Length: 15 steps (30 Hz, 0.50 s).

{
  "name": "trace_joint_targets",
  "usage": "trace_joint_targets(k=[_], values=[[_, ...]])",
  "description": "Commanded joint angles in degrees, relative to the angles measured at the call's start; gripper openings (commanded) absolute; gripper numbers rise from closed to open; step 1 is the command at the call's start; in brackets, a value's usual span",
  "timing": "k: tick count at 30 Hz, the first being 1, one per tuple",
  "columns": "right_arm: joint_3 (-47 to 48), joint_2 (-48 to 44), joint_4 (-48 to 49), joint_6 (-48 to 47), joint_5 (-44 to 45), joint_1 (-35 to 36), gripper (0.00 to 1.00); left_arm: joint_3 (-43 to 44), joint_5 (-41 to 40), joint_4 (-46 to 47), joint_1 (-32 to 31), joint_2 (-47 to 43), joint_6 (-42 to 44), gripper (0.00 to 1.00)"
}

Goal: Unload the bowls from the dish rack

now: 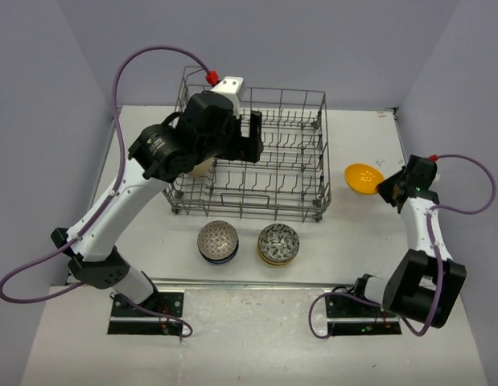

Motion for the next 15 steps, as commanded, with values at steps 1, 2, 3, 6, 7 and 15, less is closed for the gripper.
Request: trace_joint_targets(k=[1, 2, 3, 6, 7, 15], values=[[-1.0, 1.05, 15.73, 2.31, -4.14, -0.27, 0.0, 2.07, 1.25, 1.11, 0.39, -1.82, 1.77, 1.0], [-0.91, 2.11, 16.53, 2.14, -4.31, -0.71, 0.0, 2.07, 1.25, 1.11, 0.31, -2.0, 1.86, 1.0], [-0.48, 4.73, 17.49, 1.7, -4.92, -0.88, 0.0, 2.16, 1.42, 1.03, 0.31, -2.08, 2.29, 1.0], [1.28, 9.48, 19.16, -1.02, -5.37, -0.97, 0.0, 2.51, 1.51, 0.59, 0.39, -2.35, 2.82, 1.0], [1.46, 10.46, 19.43, -1.81, -4.32, -0.97, 0.0, 2.68, 1.42, 0.24, 0.48, -2.26, 2.82, 1.0], [4.62, 18.11, 19.79, -6.57, -3.34, -1.33, 0.0, 2.86, -0.25, -2.31, 0.83, -3.14, 2.91, 1.0]])
